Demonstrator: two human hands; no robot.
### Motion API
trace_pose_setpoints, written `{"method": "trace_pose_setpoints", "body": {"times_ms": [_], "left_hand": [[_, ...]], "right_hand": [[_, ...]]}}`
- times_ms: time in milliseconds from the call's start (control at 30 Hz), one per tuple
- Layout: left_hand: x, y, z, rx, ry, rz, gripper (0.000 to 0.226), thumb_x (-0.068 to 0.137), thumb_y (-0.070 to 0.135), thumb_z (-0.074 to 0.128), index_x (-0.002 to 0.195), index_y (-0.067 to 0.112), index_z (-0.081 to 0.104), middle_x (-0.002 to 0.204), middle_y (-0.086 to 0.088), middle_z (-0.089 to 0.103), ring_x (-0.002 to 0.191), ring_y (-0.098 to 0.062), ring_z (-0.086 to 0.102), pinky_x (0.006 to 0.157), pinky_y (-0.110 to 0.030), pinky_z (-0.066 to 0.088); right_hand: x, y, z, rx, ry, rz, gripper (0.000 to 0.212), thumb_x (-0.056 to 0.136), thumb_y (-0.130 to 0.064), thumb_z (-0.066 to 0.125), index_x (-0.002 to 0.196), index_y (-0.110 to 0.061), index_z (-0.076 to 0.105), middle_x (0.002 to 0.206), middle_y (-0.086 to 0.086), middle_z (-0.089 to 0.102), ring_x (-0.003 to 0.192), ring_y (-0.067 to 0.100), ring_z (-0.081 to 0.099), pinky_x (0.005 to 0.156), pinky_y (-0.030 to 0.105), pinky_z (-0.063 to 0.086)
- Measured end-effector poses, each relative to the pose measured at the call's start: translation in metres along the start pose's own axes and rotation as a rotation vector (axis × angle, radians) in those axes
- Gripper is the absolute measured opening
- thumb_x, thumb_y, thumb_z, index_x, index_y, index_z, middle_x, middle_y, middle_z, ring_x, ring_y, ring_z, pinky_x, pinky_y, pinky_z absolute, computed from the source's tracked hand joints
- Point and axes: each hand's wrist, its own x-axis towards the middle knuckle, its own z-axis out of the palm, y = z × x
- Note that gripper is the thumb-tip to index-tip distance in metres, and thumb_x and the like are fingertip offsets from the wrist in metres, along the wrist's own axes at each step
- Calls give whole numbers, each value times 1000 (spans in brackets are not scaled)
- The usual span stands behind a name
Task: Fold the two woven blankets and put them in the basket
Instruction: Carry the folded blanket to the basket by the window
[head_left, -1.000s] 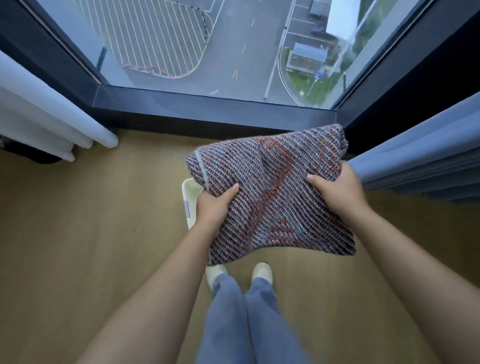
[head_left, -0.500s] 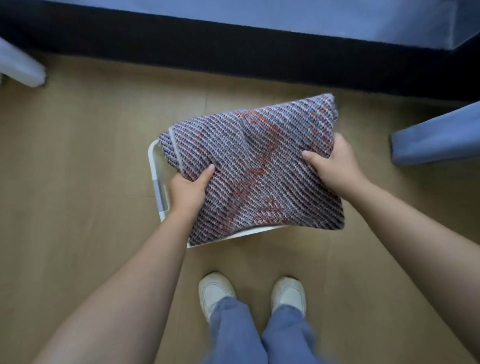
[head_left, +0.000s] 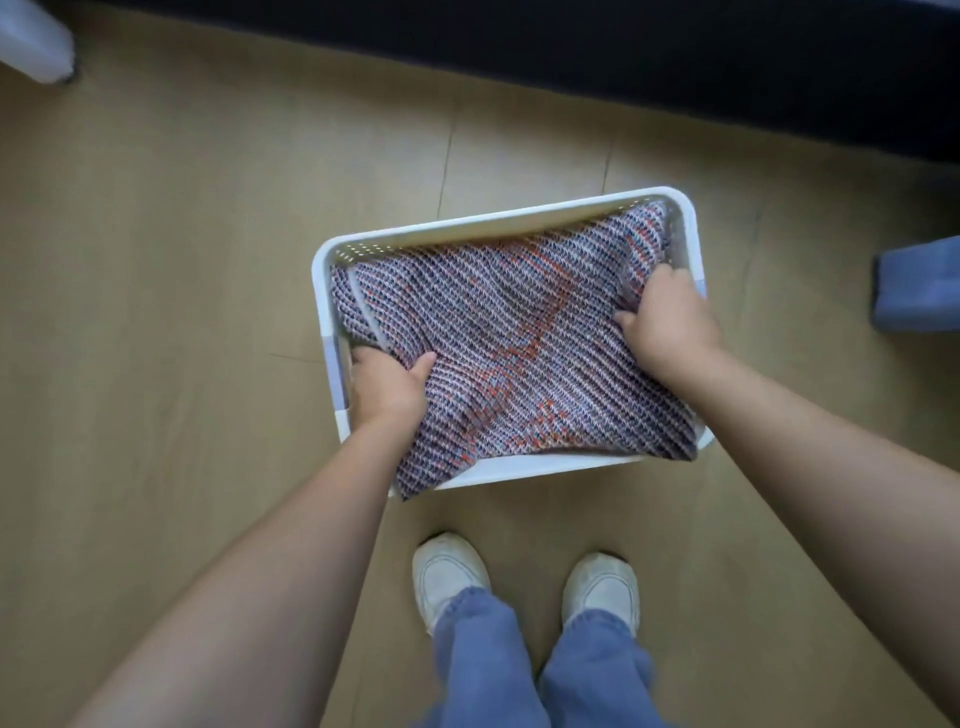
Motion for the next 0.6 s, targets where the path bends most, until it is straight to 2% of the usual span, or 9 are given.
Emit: {"method": "trace_pose_setpoints", "body": {"times_ms": [67,133,200,267,300,333,400,500,600], "left_hand": [[0,1,2,71,14,25,76,81,42,65,133,0,29,138,-18,42,125,-37,43,98,-48,38],[-5,0,3,111,28,118,97,80,42,65,145,0,7,151,-18,19,136,-36,28,106,-48,31],[-13,-7,4,253,60,358,114,78,47,65,144,6,-19,156,-16,-8,143,-33,3,117,-43,10],[-18,-16,4,540,79,655,127,69,66,60,135,17,-37,151,-16,-27,141,-30,-19,111,-38,-14],[-17,-20,4,685,46,743,131,62,76,57,131,24,-43,146,-17,-35,138,-31,-26,107,-39,-19],[-14,-23,5,812,-3,773,133,56,82,54,127,28,-46,143,-19,-39,136,-34,-30,106,-42,-20],[-3,-28,9,985,-79,722,137,50,88,51,124,28,-48,142,-25,-39,134,-41,-31,106,-45,-20],[20,-27,21,1138,-105,621,142,46,91,50,126,23,-46,143,-30,-34,135,-45,-26,110,-49,-15],[40,-25,39,1220,-119,568,147,42,92,49,122,17,-49,144,-32,-30,136,-47,-22,111,-52,-10]], "right_hand": [[-2,1,6,53,36,-32,65,85,-25,65,133,1,31,131,23,40,121,40,43,97,47,40],[-10,5,12,100,95,-125,87,83,-29,66,145,-5,10,142,22,29,131,38,30,107,45,29],[-19,8,20,-8,109,-319,108,76,-46,68,147,-17,-7,153,19,10,140,35,11,115,44,12],[-23,11,28,-223,-9,-507,128,61,-70,66,139,-36,-29,155,11,-18,143,30,-13,112,44,-8],[-21,13,33,-330,-75,-565,133,53,-77,64,131,-40,-38,151,9,-31,141,29,-23,109,46,-13],[-17,16,37,-417,-132,-589,137,48,-82,62,127,-41,-43,145,8,-40,137,29,-31,108,48,-16],[-5,21,45,-530,-210,-574,143,44,-83,63,123,-38,-47,135,9,-48,130,30,-38,108,52,-17],[14,28,63,-601,-240,-529,144,46,-80,66,122,-36,-48,134,10,-49,135,36,-33,109,53,-15],[29,30,84,-629,-226,-506,145,49,-77,67,118,-34,-53,144,14,-42,138,40,-27,110,55,-13]]}}
